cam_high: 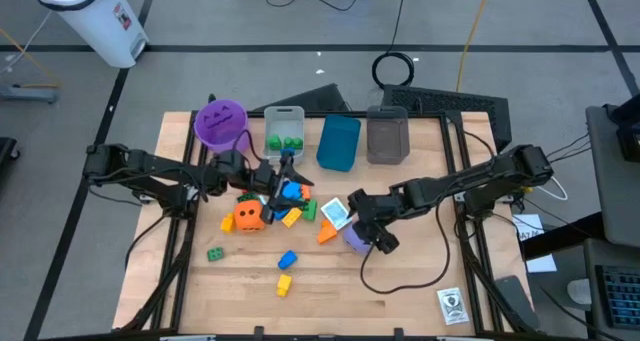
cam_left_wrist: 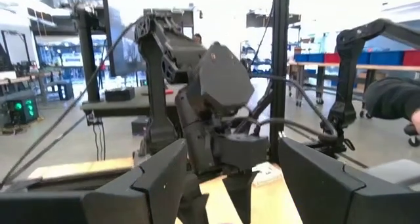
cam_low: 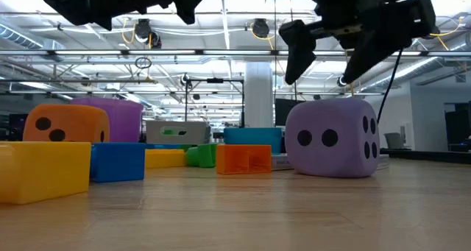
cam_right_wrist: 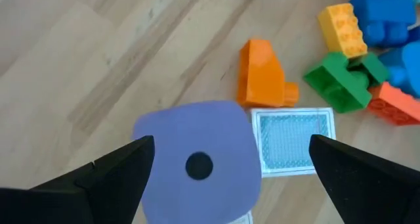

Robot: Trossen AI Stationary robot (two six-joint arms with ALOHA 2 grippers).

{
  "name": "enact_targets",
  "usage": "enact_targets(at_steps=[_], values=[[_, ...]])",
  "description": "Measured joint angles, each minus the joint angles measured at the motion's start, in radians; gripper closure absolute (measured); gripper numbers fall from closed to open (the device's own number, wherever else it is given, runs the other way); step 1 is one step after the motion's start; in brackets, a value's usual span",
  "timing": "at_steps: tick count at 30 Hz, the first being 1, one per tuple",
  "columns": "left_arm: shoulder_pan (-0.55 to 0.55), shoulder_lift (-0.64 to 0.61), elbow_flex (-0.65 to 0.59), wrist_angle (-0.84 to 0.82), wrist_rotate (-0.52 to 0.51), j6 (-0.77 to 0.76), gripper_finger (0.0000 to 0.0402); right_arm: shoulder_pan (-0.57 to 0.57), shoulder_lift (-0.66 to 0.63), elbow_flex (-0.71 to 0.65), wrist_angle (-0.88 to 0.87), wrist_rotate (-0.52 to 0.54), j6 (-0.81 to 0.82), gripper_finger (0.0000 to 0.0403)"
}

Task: Pick & Place Toys
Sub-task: Put the purple dice into the blue bin

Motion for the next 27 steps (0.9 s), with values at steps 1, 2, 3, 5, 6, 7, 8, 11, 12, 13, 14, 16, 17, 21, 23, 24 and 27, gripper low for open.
enact_targets(at_steps=[1, 2, 3, 5, 6, 7, 8, 11, 12, 13, 14, 16, 17, 21, 23, 24, 27], values=[[0.0, 0.0, 0.0, -0.008, 0.0, 0.001, 0.0158, 0.0, 0.001, -0.005, 0.008, 0.003, 0.016, 0.0006], [0.0, 0.0, 0.0, -0.012, 0.0, 0.001, 0.0158, 0.0, 0.001, -0.01, 0.007, 0.004, 0.029, 0.0006], [0.0, 0.0, 0.0, -0.013, 0.0, -0.001, 0.0158, 0.0, 0.001, -0.015, 0.001, 0.004, 0.044, 0.0006], [0.0, 0.0, 0.0, -0.02, 0.0, -0.002, 0.0158, 0.0, 0.001, -0.022, 0.003, 0.004, 0.102, 0.0005], [0.0, 0.0, 0.0, -0.025, 0.0, -0.002, 0.0158, 0.0, 0.001, -0.024, 0.002, 0.004, 0.129, 0.0005], [0.0, 0.0, 0.0, -0.029, 0.0, -0.002, 0.0158, 0.0, 0.001, -0.024, 0.0, 0.003, 0.147, 0.0005], [0.0, 0.0, 0.0, -0.03, 0.0, -0.003, 0.0158, 0.0, 0.001, -0.024, 0.002, 0.003, 0.152, 0.0006], [-0.002, 0.0, 0.0, -0.029, 0.0, -0.01, 0.0158, 0.0, 0.001, -0.024, 0.001, 0.003, 0.14, 0.0006], [-0.004, 0.0, 0.0, -0.031, 0.0, -0.014, 0.0158, 0.0, 0.001, -0.024, 0.001, 0.003, 0.129, 0.0006], [-0.005, 0.0, 0.0, -0.031, 0.0, -0.014, 0.0158, 0.0, 0.001, -0.024, 0.002, 0.003, 0.118, 0.0005], [-0.005, 0.0, 0.0, -0.031, 0.0, -0.013, 0.0158, 0.0, 0.001, -0.024, 0.001, 0.003, 0.108, 0.0005], [-0.005, 0.0, 0.0, -0.032, 0.0, -0.013, 0.0158, 0.016, 0.001, -0.024, 0.0, 0.008, 0.102, 0.0005], [-0.005, 0.0, 0.0, -0.037, 0.0, -0.013, 0.0158, 0.029, 0.001, -0.024, -0.003, 0.013, 0.101, 0.0006], [-0.005, 0.0, 0.0, -0.047, -0.009, -0.012, 0.0158, 0.119, 0.001, -0.024, -0.042, 0.153, 0.086, 0.0008], [-0.005, 0.0, 0.0, -0.05, -0.009, -0.01, 0.0158, 0.17, 0.001, -0.025, -0.065, 0.254, 0.072, 0.0008], [-0.005, 0.0, 0.0, -0.05, -0.009, -0.01, 0.0158, 0.193, 0.001, -0.025, -0.071, 0.298, 0.071, 0.0008], [-0.005, 0.0, 0.0, -0.05, -0.009, -0.01, 0.0158, 0.253, 0.001, -0.025, -0.068, 0.409, 0.088, 0.0008]])
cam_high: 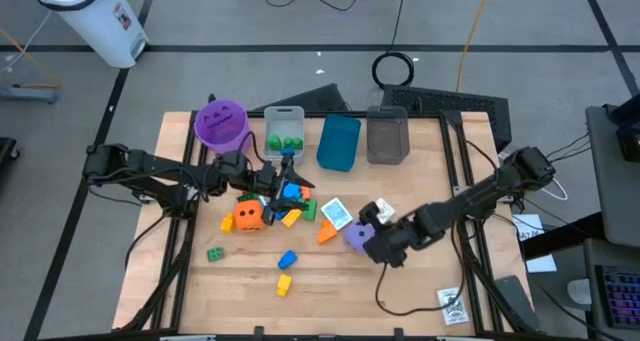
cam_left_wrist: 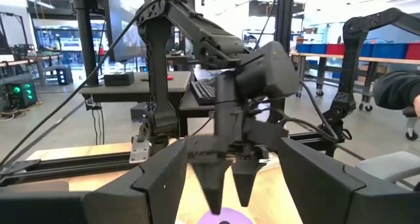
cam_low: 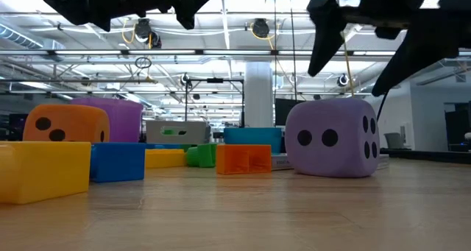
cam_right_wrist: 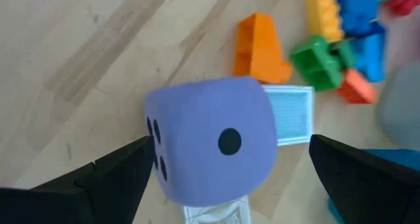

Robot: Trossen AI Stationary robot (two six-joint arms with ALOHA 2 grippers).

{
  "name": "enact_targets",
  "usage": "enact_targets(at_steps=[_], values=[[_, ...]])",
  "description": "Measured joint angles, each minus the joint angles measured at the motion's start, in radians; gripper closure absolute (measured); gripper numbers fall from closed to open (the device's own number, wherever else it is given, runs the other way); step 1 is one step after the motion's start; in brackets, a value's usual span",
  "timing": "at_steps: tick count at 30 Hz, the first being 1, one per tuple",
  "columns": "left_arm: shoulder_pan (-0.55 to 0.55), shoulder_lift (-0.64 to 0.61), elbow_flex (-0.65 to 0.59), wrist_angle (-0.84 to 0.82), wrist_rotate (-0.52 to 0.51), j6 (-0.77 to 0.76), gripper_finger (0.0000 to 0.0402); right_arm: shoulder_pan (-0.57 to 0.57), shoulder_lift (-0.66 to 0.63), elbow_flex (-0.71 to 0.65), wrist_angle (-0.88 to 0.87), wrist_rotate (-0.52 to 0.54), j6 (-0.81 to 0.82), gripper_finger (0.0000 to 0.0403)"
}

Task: Pick & Place Toys
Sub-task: Put the purple dice into the blue bin

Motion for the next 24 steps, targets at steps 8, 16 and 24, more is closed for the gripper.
enact_targets(at_steps=[8, 16, 24], values=[[0.0, 0.0, 0.0, -0.002, 0.0, -0.01, 0.0158, 0.042, 0.0, 0.0, 0.017, 0.043, 0.06, 0.0008], [0.0, 0.0, 0.0, -0.026, -0.001, -0.003, 0.0158, 0.034, 0.031, -0.001, 0.054, 0.038, 0.027, 0.0008], [0.0, 0.0, 0.0, -0.037, -0.002, -0.004, 0.0158, 0.033, 0.086, 0.0, 0.05, 0.037, 0.016, 0.0008]])
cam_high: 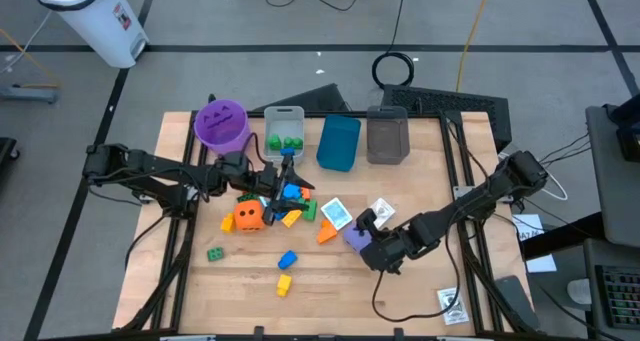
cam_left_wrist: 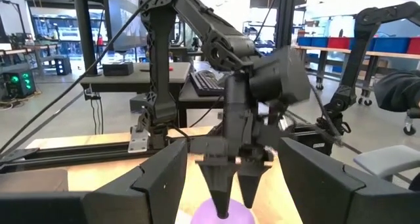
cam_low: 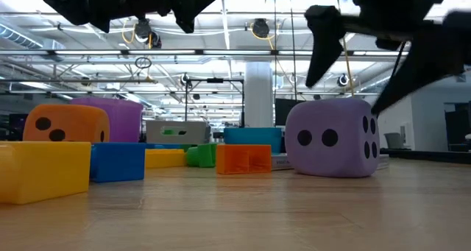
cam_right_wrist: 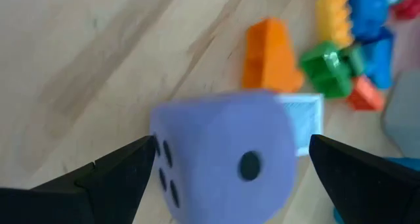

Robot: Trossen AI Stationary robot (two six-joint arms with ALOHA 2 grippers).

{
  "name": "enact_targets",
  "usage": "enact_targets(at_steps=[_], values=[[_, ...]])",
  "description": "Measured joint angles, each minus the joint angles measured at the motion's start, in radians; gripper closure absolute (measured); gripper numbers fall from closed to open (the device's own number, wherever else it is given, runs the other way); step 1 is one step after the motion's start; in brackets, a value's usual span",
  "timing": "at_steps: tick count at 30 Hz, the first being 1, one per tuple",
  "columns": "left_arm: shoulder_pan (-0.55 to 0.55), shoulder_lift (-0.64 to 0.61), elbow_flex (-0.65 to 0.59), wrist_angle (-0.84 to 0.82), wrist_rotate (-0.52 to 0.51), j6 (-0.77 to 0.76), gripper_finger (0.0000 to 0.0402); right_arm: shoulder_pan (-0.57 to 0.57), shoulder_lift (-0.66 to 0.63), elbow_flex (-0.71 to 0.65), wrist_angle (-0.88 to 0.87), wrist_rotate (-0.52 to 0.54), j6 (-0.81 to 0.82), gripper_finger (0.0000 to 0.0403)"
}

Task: Pick & Place Toys
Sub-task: Put the purple dice into the blue bin

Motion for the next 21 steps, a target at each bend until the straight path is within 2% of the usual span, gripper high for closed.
enact_targets(at_steps=[8, 21], values=[[0.0, 0.0, 0.0, -0.01, 0.0, -0.001, 0.0158, 0.0, 0.084, 0.002, -0.014, 0.047, -0.01, 0.0008], [0.0, 0.0, 0.0, -0.018, 0.0, -0.002, 0.0158, 0.0, 0.092, 0.002, -0.022, 0.085, -0.025, 0.0008]])
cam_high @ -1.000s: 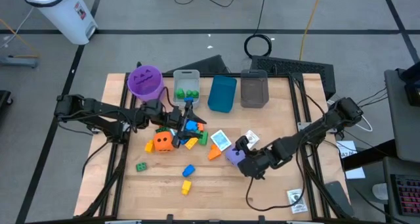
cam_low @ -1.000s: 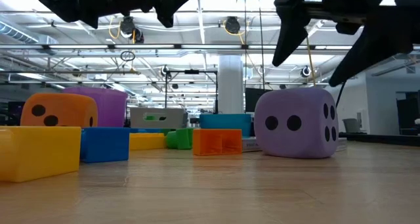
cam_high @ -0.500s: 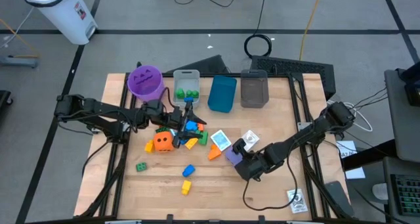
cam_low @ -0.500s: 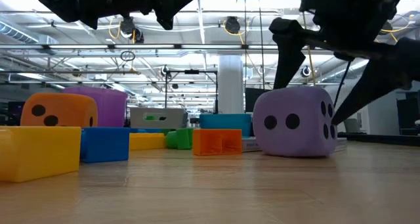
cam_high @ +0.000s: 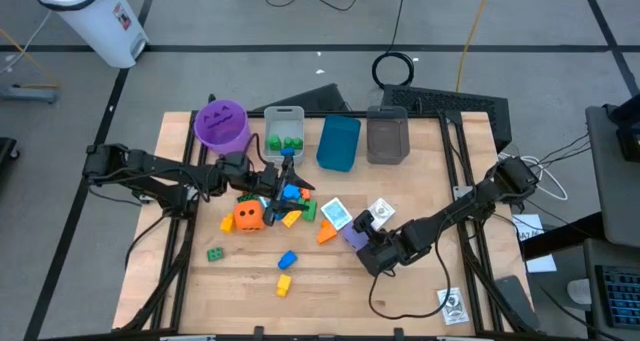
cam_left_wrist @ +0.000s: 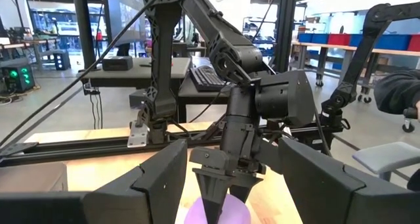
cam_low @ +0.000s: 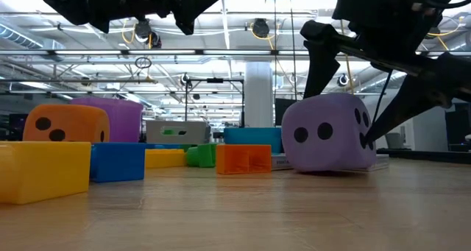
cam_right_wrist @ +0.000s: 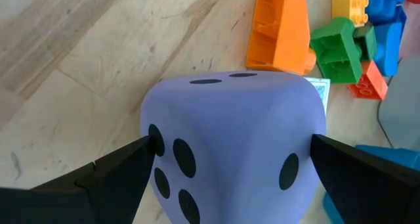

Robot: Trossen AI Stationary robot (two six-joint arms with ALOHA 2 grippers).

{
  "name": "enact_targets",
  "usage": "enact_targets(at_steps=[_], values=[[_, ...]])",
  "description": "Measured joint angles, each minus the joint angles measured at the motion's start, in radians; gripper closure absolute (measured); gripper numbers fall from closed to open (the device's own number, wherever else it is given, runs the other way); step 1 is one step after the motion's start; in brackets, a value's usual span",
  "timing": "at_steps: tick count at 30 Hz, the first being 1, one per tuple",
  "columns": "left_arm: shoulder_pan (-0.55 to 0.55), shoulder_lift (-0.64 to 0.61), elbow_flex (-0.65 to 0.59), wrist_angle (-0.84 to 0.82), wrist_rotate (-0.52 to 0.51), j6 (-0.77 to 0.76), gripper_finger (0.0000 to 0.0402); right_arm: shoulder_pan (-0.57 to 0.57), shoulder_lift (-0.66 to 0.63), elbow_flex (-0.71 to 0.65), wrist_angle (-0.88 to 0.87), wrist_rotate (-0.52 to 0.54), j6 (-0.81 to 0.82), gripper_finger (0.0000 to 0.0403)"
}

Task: Pick & Place Toys
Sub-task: Put the purple dice into the blue bin

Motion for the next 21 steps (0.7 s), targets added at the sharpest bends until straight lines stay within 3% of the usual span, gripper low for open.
enact_targets(at_steps=[15, 21], values=[[0.0, 0.0, 0.0, 0.0, 0.0, 0.0, 0.0158, -0.043, 0.0, -0.001, -0.001, -0.002, -0.005, 0.0011], [0.0, 0.0, 0.0, 0.0, 0.0, 0.0, 0.0158, -0.058, 0.0, -0.001, -0.001, -0.004, -0.009, 0.0047]])
